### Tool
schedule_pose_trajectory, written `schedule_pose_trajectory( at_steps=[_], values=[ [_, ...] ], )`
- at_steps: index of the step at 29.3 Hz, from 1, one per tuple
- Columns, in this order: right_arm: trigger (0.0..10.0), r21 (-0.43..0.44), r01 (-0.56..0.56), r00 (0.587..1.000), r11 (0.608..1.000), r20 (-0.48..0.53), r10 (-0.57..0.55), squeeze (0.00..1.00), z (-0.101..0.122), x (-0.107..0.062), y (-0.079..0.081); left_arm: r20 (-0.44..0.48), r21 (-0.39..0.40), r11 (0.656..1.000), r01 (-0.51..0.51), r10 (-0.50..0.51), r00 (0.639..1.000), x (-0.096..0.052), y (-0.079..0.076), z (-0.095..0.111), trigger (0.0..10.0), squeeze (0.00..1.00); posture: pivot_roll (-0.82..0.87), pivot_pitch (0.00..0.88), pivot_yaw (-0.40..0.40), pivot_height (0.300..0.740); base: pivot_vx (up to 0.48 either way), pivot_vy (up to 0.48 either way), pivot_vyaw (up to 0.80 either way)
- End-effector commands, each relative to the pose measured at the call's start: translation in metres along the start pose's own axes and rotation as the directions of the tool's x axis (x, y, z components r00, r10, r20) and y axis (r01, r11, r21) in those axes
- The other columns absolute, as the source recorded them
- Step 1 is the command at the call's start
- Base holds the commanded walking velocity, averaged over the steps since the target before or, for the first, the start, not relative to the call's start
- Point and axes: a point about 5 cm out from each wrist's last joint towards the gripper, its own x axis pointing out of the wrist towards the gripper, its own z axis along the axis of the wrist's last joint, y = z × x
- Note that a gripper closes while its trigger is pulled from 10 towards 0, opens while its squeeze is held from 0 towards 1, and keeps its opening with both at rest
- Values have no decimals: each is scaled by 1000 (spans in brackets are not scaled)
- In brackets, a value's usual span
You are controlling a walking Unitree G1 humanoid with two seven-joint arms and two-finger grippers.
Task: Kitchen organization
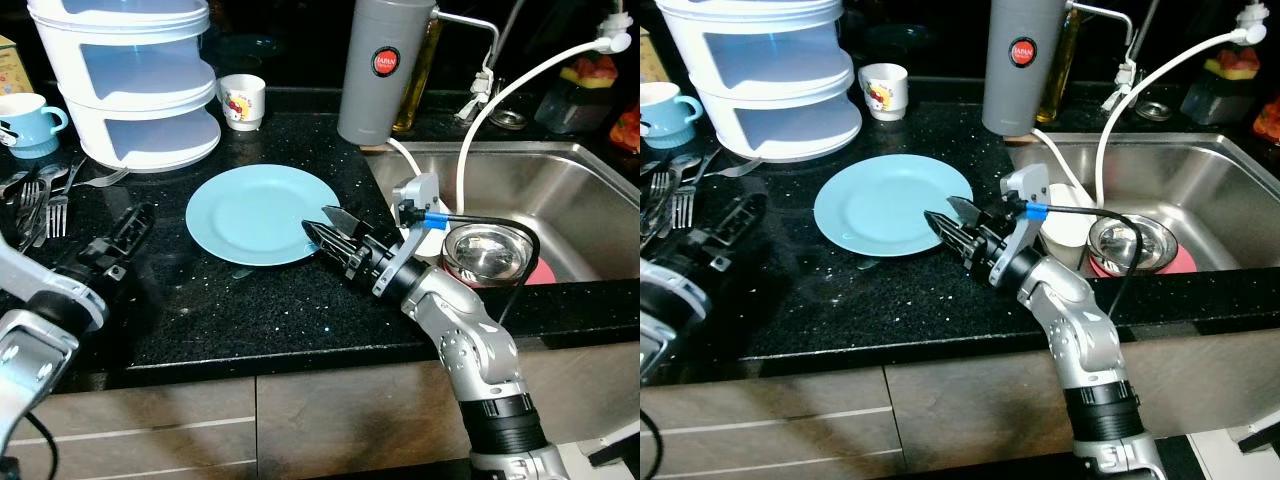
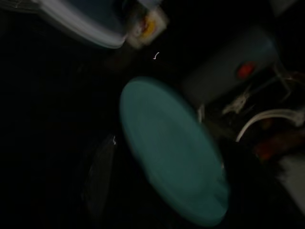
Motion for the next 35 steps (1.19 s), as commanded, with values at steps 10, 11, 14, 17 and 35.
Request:
schedule_pose_trajectory(
  at_steps=[10, 11, 14, 17, 35],
  values=[
    [10000, -35, 7, 1000, 999, -4, -8, 0, 6, -2, -2, -78, -210, 978, 17, -34, 996, 30, -9, -14, 10000, 0, 179, 0, -47, 740, 0, 0, 0],
    [10000, -38, 7, 1000, 999, -7, -7, 0, 6, -2, -2, -86, -218, 976, 18, -38, 996, 32, -10, -16, 10000, 0, 179, 0, -47, 740, 0, 0, 0],
    [10000, -52, 12, 1000, 999, -18, -13, 0, 6, -2, -2, -123, -259, 966, -5, -28, 992, 37, -11, -21, 10000, 0, 174, 0, -46, 740, 0, 0, 0],
    [10000, -53, 16, 1000, 998, -18, -17, 0, 6, -2, -2, -152, -298, 954, -36, -10, 988, 41, -9, -24, 10000, 0, 170, 0, -44, 740, 0, 0, 0],
    [10000, -62, -15, 998, 998, -56, 12, 0, 3, -6, -1, -154, -351, 915, -198, 153, 976, 32, 1, -15, 10000, 0, 170, 0, -37, 740, 0, 0, 0]
  ],
)
